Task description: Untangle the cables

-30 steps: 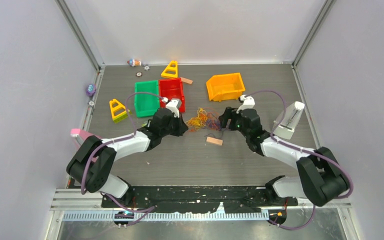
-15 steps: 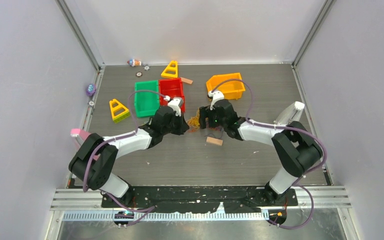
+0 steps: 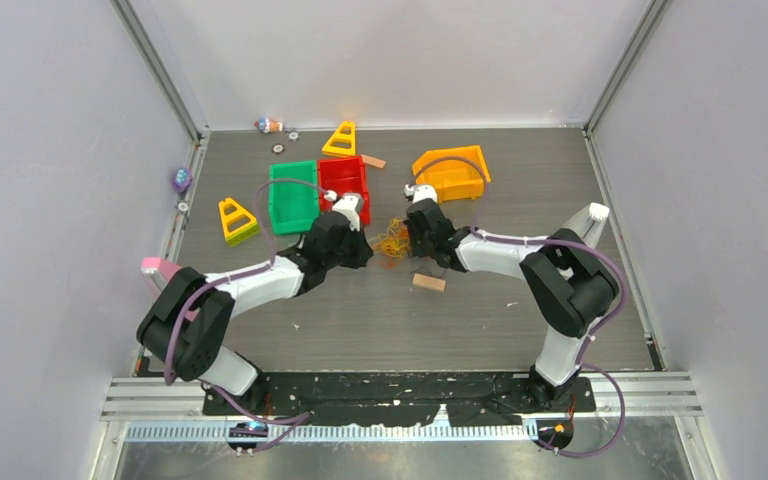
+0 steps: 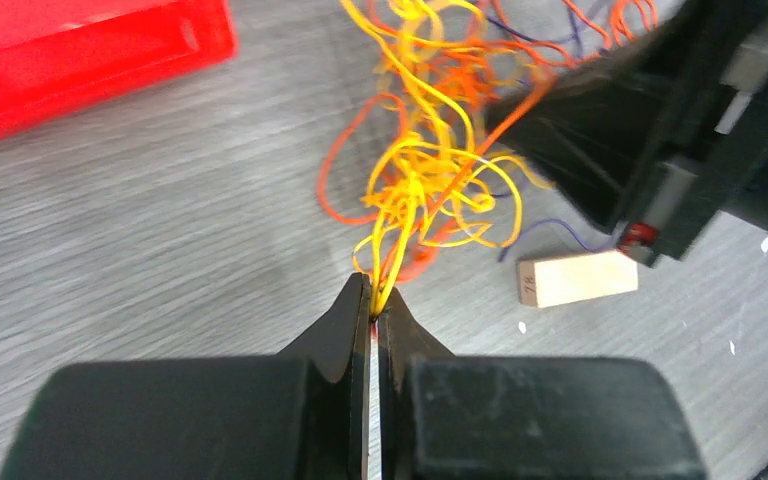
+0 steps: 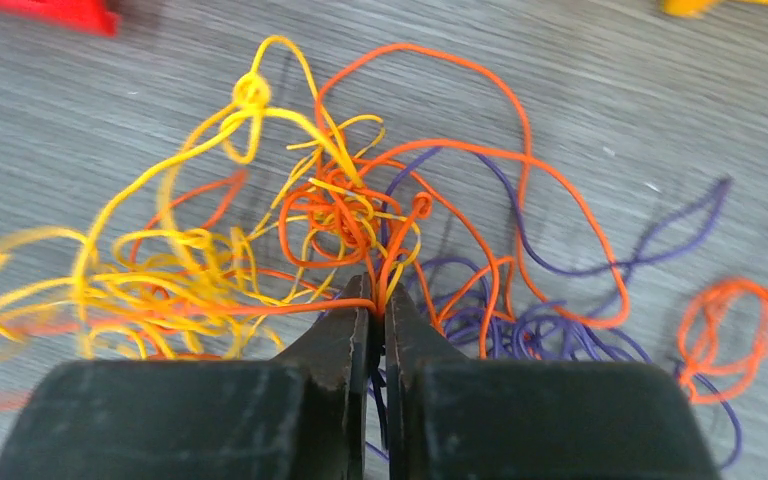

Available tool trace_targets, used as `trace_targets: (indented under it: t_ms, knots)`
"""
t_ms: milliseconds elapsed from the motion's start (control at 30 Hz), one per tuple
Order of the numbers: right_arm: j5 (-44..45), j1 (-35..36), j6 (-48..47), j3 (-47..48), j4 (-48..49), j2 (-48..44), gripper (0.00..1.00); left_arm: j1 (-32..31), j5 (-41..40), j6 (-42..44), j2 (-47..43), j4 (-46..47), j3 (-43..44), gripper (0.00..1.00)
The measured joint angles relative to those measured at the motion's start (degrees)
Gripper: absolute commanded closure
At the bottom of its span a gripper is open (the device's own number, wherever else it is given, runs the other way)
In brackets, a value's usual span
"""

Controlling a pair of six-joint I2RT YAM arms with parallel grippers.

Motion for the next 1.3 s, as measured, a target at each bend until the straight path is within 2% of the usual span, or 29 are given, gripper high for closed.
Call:
trace_targets:
  t_ms: [167, 333, 467, 600, 767, 833, 867, 933, 967, 1167, 1300]
  knots:
    - [6.43, -1.9, 3.74, -5.22, -0.44, -6.29, 0.95, 0.72, -8.66, -1.22, -6.75, -0.17, -4.15, 1.0]
    - [10.1, -8.0, 8.46, -10.34, -0.17, -12.98, 0.95, 1.03, -21.84, -4.5, -15.02, -0.7, -9.18, 1.0]
    - [12.39, -10.36, 10.32, -12.74, -0.24, -15.26, 0.95, 1.27, -30.53, -7.54, -18.03, -1.7, -11.28, 1.0]
    - [11.69, -10.27, 10.43, -14.14, 0.39, -16.31, 0.95, 1.42, -34.42, -8.7, -18.73, -2.34, -11.98, 1.0]
    - [8.52, -10.21, 9.81, -15.23, 2.95, -16.55, 0.94, 1.51, -31.1, -5.7, -17.81, -2.49, -10.91, 1.0]
    - [7.89, -10.21, 9.75, -15.56, 3.65, -16.83, 0.77, 1.49, -28.17, -4.11, -16.94, -2.12, -10.19, 1.0]
    - [7.69, -10.21, 9.73, -15.69, 3.93, -17.05, 0.56, 1.49, -26.51, -3.23, -16.7, -1.57, -10.14, 1.0]
    - [7.39, -10.21, 9.92, -16.15, 4.52, -17.88, 0.35, 1.49, -23.58, -2.01, -16.57, -0.79, -10.14, 1.0]
    - [7.15, -10.21, 9.44, -16.55, 5.01, -18.51, 0.28, 1.44, -21.59, -1.18, -16.57, 0.17, -10.25, 1.0]
    - [1.42, -9.99, 6.38, -22.53, 12.68, -24.28, 0.22, 0.31, -12.17, 2.32, -16.57, 6.03, -11.39, 1.0]
    - [-6.21, -8.04, 3.21, -26.16, 19.74, -26.88, 0.21, -0.83, -4.33, 4.5, -15.15, 9.94, -11.39, 1.0]
